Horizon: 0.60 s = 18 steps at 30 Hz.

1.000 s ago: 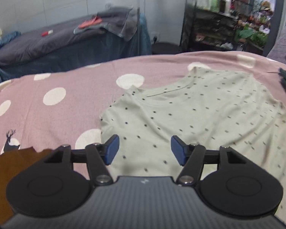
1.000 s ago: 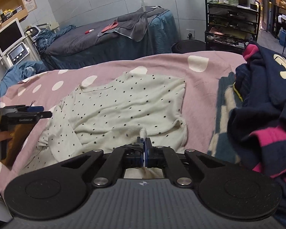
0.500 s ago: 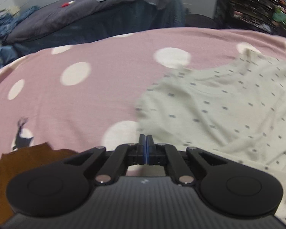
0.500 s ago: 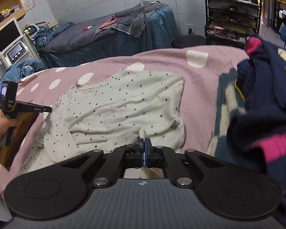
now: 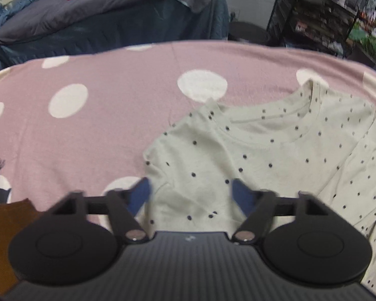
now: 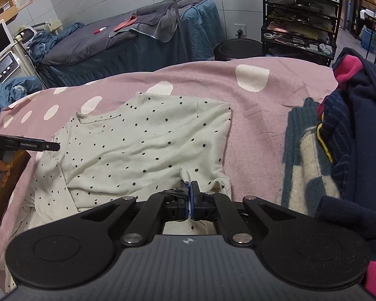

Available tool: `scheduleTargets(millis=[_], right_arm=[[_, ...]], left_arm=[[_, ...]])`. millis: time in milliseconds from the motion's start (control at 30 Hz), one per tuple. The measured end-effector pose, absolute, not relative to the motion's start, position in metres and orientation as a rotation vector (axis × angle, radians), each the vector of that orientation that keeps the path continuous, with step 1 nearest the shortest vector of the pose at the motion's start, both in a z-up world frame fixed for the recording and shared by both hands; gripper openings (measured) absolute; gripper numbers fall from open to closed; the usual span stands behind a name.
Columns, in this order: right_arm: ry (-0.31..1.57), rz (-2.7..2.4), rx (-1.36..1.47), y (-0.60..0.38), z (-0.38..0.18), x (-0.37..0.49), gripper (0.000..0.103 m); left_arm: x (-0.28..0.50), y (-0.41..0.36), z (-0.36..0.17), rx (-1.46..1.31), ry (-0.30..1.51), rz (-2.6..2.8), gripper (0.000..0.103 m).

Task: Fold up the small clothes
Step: 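Pull the hem with the right gripper while the left gripper grasps the shirt edge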

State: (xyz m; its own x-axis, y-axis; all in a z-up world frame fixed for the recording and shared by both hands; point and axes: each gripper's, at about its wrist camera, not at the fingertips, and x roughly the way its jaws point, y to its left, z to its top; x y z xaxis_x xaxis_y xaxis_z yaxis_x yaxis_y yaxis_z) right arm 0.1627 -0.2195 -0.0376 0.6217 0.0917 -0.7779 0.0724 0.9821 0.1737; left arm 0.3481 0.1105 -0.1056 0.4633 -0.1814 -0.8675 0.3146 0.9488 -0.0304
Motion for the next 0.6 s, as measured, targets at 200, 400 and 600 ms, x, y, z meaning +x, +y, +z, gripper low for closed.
scheduleTargets(millis=[200,400,600], right_arm=[[0.903,0.011,0.173,-0.223,-0.035,0.168,0.002],[0.903,-0.044,0.152,-0.229,-0.038,0.2,0.002],[0.944,-0.109,0.094,-0.233,-0.063,0.223,0.002]], left_arm=[[0.354,0.126,-0.103,0.267,1.063,-0.232,0.004],[0.378,0.174,-0.097,0.3,1.054,-0.078,0.002],[0.358,0.156,-0.069,0.19,0.998,-0.269,0.083]])
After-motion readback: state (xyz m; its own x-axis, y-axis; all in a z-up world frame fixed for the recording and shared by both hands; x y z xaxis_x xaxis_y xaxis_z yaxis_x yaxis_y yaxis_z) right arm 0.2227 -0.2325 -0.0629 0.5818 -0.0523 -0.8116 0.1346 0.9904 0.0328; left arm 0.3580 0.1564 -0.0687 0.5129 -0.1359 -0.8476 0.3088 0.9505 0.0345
